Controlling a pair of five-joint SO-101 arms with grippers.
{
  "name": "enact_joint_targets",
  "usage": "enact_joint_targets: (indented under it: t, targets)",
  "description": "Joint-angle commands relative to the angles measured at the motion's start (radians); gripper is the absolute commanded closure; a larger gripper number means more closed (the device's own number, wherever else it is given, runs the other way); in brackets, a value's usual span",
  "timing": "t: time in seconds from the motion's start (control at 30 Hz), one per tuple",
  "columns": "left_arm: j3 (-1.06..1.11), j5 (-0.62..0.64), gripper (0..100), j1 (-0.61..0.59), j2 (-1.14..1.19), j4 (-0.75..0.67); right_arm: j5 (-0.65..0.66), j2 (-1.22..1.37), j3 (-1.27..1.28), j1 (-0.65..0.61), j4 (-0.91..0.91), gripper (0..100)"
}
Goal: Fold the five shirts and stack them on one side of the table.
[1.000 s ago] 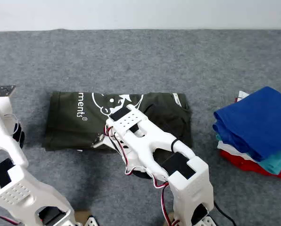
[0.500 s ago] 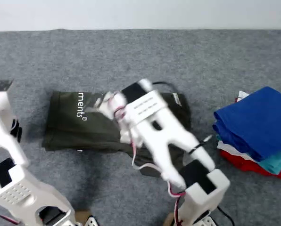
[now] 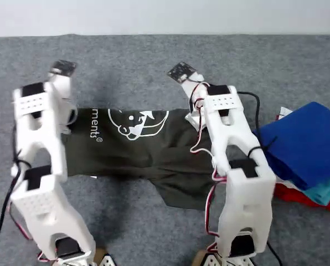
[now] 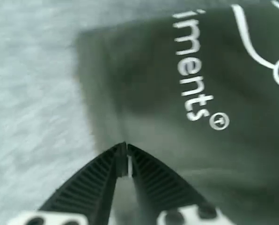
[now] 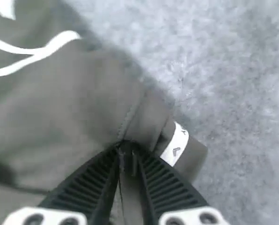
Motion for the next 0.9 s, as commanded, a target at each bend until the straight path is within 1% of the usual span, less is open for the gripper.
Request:
enact_joint_targets:
  t: [0.0,0.1,0.23,0.5,0.57,0.73,0.87]
  targets:
    - [-0.061,0.008,100,-0.006,0.063,-0.006,-0.003,0.071,-0.123,0.064,-0.018,98.1]
    - [-0.128,0.006,100,-0.052,0.123,0.026,-0.003,0.114,-0.196,0.104,0.024,98.1]
    - [-0.237,0.006,100,-0.071,0.143,0.117,-0.002,0.116,-0.267,0.102,0.09,98.1]
    - [-0.533,0.006,100,-0.009,0.141,0.339,-0.006,0.018,-0.377,0.002,0.282,97.6]
    - [-0.584,0.011,100,-0.002,0.132,0.344,-0.006,-0.024,-0.397,-0.016,0.337,97.6]
    - [-0.576,0.008,100,0.032,0.017,0.342,-0.006,-0.177,-0.404,-0.012,0.479,97.6]
    - [-0.43,-0.014,100,0.126,-0.107,0.342,-0.006,-0.298,-0.404,0.035,0.596,97.9]
